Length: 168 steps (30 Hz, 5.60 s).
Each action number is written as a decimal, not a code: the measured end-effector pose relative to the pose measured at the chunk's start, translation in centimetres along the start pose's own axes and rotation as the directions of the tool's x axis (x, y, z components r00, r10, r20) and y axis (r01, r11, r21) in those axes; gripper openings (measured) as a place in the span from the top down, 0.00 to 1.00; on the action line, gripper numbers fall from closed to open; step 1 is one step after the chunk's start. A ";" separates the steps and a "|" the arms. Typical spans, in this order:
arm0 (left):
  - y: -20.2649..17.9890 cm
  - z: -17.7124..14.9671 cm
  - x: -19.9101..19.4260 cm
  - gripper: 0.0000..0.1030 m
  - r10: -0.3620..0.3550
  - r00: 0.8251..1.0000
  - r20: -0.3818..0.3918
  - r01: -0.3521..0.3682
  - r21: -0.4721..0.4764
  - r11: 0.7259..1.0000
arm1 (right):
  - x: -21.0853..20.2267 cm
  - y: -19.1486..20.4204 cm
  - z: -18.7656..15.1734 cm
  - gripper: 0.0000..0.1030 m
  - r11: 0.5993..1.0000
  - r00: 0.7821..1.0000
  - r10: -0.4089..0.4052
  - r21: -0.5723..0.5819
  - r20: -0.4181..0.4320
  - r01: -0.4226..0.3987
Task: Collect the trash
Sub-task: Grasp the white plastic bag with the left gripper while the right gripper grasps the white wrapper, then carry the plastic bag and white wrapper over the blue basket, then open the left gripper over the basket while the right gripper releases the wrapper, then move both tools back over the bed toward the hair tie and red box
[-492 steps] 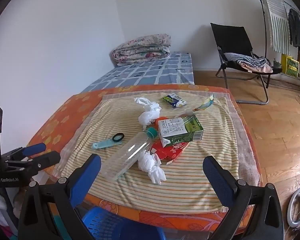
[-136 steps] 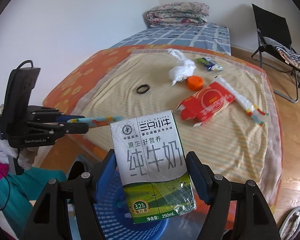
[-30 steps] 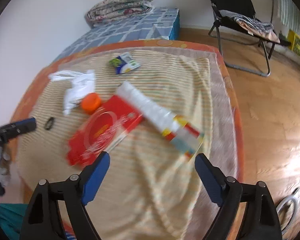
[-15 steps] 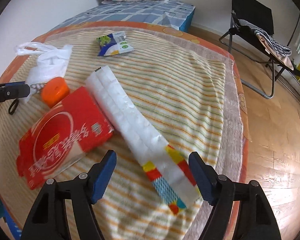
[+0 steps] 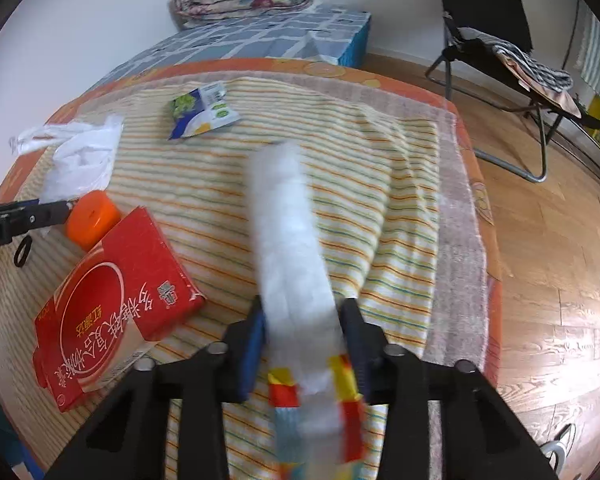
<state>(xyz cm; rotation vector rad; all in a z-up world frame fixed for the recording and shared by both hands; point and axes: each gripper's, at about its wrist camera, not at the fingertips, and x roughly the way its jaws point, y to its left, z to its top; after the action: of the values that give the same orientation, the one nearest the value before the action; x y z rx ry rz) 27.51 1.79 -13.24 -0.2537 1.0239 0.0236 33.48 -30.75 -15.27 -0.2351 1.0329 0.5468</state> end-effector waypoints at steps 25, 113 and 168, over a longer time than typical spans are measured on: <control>-0.5 -2.4 -10.3 0.63 -0.034 0.994 0.104 0.031 0.034 0.999 | -10.7 3.8 -1.3 0.70 1.000 0.991 0.009 -0.026 0.136 -0.005; 1.6 -32.9 -14.3 0.56 -0.057 0.940 -0.338 0.080 0.054 0.995 | -12.5 22.5 -28.0 0.31 0.945 0.951 0.244 -0.175 -0.193 -0.278; 6.5 -6.6 -7.6 0.45 0.023 0.996 -0.080 -0.029 -0.079 0.996 | -6.0 10.4 -2.6 0.00 0.900 0.991 0.134 0.422 -0.024 -0.112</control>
<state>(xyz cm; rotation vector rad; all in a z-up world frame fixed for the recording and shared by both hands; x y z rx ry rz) 17.10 7.39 -11.32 -0.3165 1.1068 0.0791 23.62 -24.98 -10.72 0.2010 1.1965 0.4195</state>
